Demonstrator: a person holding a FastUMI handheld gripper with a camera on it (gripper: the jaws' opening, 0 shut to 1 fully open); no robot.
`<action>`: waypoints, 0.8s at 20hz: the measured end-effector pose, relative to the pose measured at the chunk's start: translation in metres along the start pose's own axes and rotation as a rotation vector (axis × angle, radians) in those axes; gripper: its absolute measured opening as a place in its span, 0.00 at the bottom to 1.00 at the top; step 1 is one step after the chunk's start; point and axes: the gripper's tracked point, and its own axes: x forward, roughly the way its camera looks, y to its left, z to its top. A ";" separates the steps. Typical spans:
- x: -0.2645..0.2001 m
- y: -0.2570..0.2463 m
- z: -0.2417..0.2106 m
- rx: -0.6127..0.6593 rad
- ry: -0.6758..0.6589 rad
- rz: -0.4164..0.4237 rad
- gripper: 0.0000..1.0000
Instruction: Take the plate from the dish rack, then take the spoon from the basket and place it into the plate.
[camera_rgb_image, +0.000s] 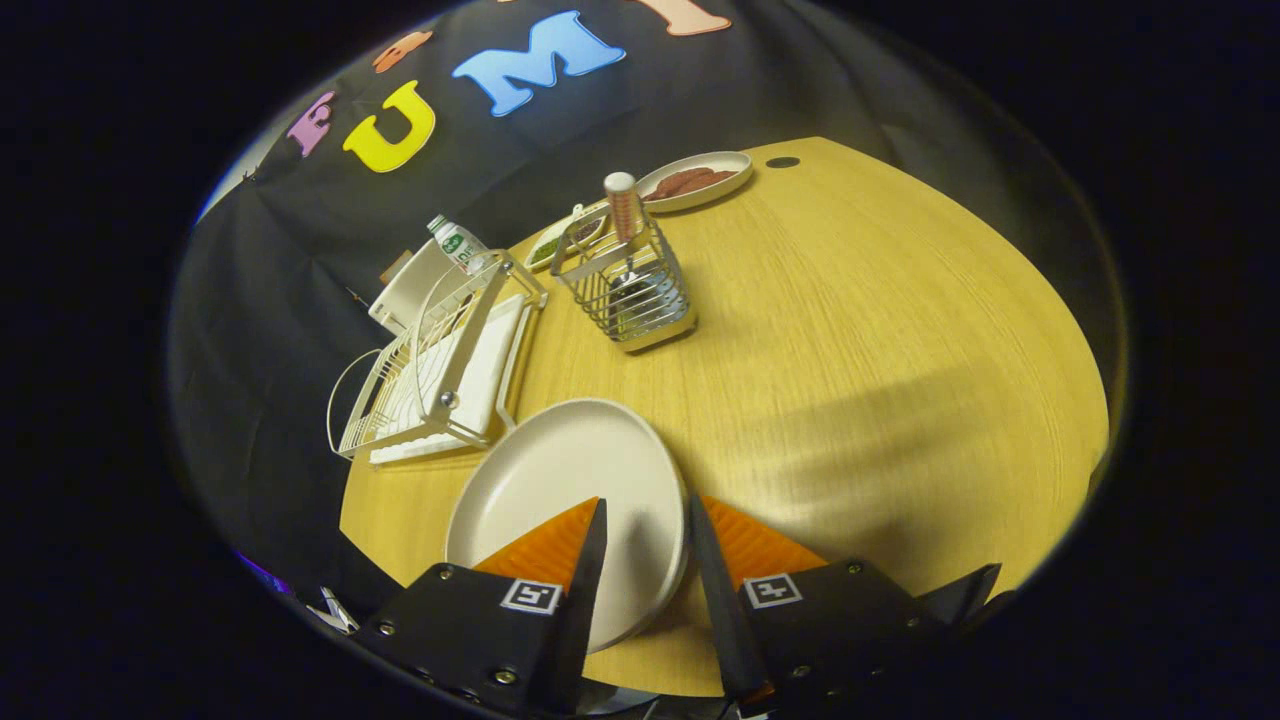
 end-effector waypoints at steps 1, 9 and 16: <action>-0.001 -0.005 0.002 0.002 -0.007 -0.009 0.52; -0.064 0.004 0.068 -0.203 -0.297 -0.082 0.52; -0.124 0.041 0.147 -0.411 -0.665 -0.070 0.52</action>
